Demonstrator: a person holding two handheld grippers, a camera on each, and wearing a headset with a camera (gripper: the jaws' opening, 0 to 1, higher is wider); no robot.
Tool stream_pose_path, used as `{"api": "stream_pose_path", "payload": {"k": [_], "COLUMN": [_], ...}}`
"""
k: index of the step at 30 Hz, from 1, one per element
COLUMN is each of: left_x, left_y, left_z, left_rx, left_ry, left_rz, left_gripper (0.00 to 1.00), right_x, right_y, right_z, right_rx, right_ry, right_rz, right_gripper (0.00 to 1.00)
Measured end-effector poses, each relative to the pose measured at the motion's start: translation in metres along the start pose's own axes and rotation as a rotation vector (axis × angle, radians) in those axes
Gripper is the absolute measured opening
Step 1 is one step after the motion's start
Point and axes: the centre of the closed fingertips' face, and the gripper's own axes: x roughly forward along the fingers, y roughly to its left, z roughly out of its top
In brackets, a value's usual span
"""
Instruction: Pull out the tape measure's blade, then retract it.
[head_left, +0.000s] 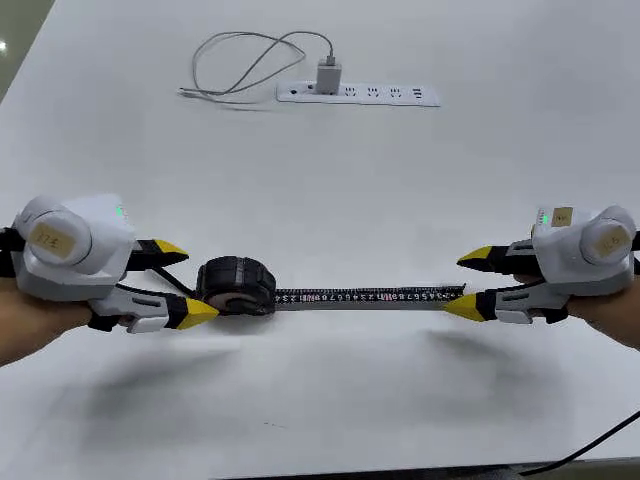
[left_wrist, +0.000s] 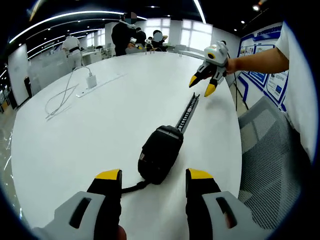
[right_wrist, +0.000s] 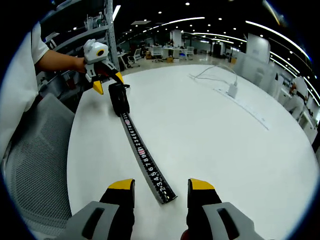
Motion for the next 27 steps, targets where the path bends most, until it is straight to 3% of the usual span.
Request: {"api": "stream_pose_path", "payload": {"k": [13,27], "left_x": [-0.022,-0.042], "left_y": [0.001,0.0], "left_z": [-0.004,-0.021], "left_rx": [-0.066,-0.139], "left_ry": [-0.067,-0.121], "left_rz": [0.108,0.189], "left_gripper": [0.56,0.65], "right_x": [-0.006,-0.008], "right_y": [0.012,0.031], "right_z": [-0.007,-0.003], "right_rx": [0.066,0.084], "right_ry": [-0.046,-0.097], "right_rz": [-0.083,-0.129], "right_gripper": [0.5,0.62]}}
